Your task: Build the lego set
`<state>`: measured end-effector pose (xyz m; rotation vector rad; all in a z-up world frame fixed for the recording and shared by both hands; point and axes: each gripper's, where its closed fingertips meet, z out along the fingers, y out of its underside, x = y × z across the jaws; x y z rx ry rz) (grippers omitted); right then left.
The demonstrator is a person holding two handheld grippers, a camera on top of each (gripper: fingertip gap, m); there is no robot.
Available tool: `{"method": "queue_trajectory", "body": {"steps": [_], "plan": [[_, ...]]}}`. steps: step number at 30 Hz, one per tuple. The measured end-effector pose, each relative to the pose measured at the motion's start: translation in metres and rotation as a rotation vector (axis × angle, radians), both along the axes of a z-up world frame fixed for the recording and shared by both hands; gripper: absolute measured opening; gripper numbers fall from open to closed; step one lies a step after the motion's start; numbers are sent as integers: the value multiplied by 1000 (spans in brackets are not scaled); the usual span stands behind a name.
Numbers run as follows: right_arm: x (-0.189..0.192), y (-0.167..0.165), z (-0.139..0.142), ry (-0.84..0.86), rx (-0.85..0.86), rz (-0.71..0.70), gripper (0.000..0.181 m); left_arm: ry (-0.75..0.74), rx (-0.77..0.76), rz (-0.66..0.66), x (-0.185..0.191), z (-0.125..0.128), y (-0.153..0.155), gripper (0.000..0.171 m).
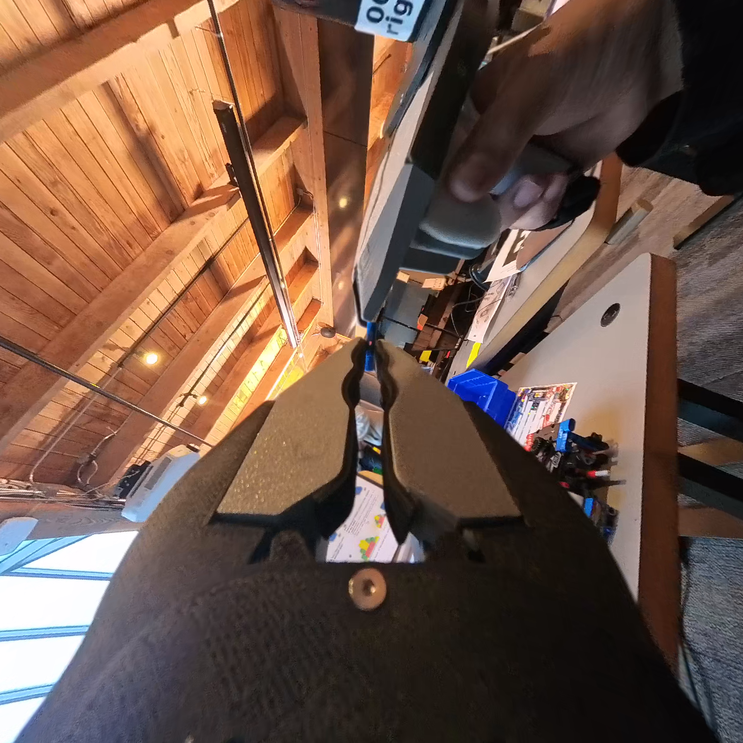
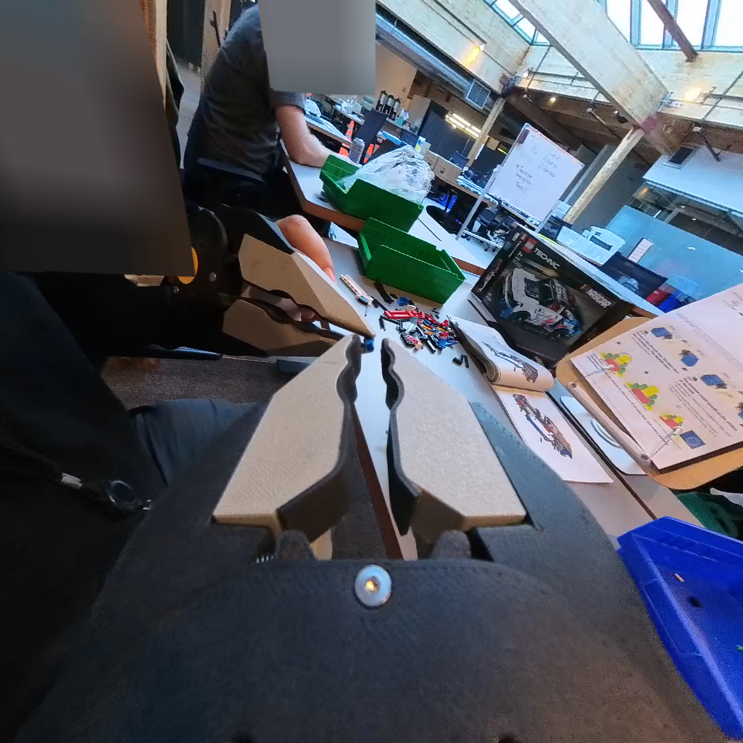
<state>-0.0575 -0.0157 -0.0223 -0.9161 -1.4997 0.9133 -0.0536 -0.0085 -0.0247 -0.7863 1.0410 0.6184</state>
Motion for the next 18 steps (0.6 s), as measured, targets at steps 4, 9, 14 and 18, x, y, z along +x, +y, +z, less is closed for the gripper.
{"method": "queue_trajectory", "body": {"steps": [4, 9, 14, 18], "plan": [[0, -2, 0, -2, 19, 0, 5, 4, 28, 7, 1, 3, -3, 1], [-2, -3, -2, -6, 48, -14, 5, 11, 34, 11, 3, 2, -3, 1], [-3, -2, -5, -21, 78, -25, 2, 23, 31, 17, 4, -1, -2, 1], [-3, -1, -5, -23, 70, -24, 2, 16, 26, 16, 5, -1, -1, 1]]}}
